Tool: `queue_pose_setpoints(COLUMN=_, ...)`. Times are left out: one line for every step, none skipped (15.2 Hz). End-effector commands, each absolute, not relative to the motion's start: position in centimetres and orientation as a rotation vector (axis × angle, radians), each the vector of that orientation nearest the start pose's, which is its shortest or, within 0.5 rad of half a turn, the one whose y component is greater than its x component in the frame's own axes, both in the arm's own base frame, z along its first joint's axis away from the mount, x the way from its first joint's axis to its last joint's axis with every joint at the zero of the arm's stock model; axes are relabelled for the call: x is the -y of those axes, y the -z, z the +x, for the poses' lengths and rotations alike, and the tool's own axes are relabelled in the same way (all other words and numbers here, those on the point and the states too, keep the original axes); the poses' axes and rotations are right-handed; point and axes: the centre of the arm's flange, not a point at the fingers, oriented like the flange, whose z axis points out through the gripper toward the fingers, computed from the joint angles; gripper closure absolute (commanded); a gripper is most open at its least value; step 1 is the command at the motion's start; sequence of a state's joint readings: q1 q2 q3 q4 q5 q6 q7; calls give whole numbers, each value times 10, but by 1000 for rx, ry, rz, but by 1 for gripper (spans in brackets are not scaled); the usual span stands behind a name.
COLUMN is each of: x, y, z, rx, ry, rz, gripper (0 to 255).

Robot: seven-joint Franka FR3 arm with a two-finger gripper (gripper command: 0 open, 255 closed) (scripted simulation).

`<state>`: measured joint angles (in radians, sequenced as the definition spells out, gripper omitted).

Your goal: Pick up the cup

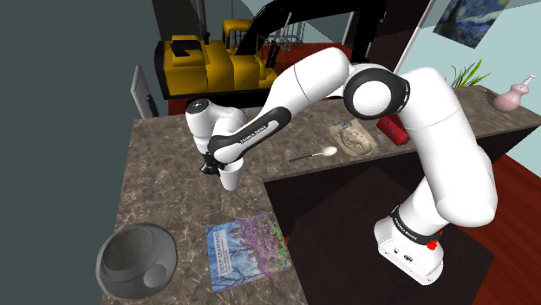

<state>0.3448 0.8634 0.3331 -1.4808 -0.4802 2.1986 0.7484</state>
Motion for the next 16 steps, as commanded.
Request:
queue_pose_setpoints(x=-399, y=-179, z=582, rx=218, ry=25, rz=-3277, gripper=255)
queue_pose_setpoints(x=-399, y=-185, z=582, rx=219, ry=25, rz=-3277, gripper=255)
queue_pose_setpoints(x=-399, y=-190, z=582, rx=218, ry=25, rz=-3277, gripper=255)
queue_pose_setpoints(x=-399, y=-195, z=582, rx=218, ry=25, rz=-3277, gripper=255)
queue_pose_setpoints(x=-399, y=-200, z=582, rx=218, ry=25, rz=-3277, gripper=255)
queue_pose_setpoints(x=-399, y=-206, z=582, rx=218, ry=25, rz=-3277, gripper=255)
queue_pose_setpoints(x=-399, y=-211, z=582, rx=218, ry=25, rz=-3277, gripper=255)
queue_pose_setpoints(x=-399, y=-216, z=582, rx=218, ry=25, rz=-3277, gripper=255)
queue_pose_setpoints(x=-399, y=-222, z=582, rx=218, ry=25, rz=-3277, gripper=255)
queue_pose_setpoints(x=-399, y=-227, z=582, rx=218, ry=25, rz=-3277, gripper=255)
queue_pose_setpoints(x=-399, y=-232, z=582, rx=218, ry=25, rz=-3277, gripper=255)
queue_pose_setpoints(x=-399, y=-237, z=582, rx=218, ry=25, rz=-3277, gripper=255)
queue_pose_setpoints(x=-399, y=-243, z=582, rx=218, ry=25, rz=-3277, gripper=255)
queue_pose_setpoints(x=-399, y=-248, z=582, rx=218, ry=25, rz=-3277, gripper=255)
queue_pose_setpoints(x=-399, y=-249, z=582, rx=218, ry=25, rz=-3277, gripper=255)
queue_pose_setpoints(x=-399, y=-249, z=582, rx=218, ry=25, rz=-3277, gripper=255)
